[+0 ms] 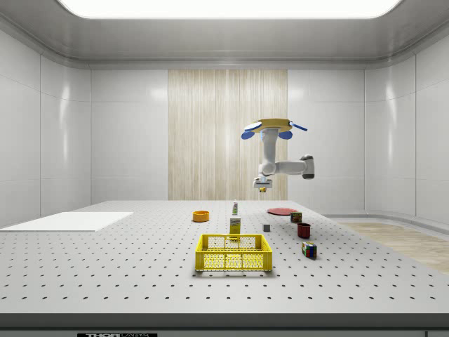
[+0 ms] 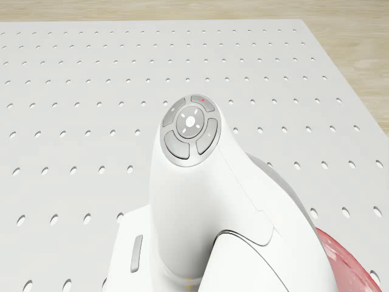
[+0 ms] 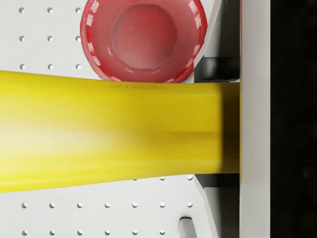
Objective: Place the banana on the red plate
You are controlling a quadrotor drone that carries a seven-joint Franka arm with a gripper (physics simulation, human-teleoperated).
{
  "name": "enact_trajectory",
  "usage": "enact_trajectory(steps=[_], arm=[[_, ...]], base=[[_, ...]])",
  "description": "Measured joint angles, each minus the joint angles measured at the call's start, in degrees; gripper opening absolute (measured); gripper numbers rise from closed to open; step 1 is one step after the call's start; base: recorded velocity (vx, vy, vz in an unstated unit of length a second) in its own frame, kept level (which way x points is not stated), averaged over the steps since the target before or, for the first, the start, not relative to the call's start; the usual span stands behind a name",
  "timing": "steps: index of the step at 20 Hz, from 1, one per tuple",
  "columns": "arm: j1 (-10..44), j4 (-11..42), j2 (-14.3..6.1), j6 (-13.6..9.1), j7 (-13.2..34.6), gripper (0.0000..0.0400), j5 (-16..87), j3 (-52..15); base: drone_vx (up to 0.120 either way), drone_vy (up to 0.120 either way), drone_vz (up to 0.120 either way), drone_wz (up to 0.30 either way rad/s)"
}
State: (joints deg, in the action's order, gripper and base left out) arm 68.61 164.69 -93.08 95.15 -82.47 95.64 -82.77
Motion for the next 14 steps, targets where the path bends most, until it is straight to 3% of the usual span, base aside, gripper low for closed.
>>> enact_trajectory(steps=[2, 8, 10, 14], arm=[[0.0, 0.0, 0.0, 0.0, 0.0, 0.0199, 0.0, 0.0], [0.0, 0.0, 0.0, 0.0, -0.1, 0.0199, 0.0, 0.0], [0.0, 0.0, 0.0, 0.0, -0.1, 0.0199, 0.0, 0.0], [0.0, 0.0, 0.1, -0.1, -0.1, 0.0199, 0.0, 0.0]], base=[[0.120, -0.120, 0.000, 0.000], [0.000, -0.120, 0.000, 0.000], [0.120, -0.120, 0.000, 0.000], [0.000, -0.120, 0.000, 0.000]])
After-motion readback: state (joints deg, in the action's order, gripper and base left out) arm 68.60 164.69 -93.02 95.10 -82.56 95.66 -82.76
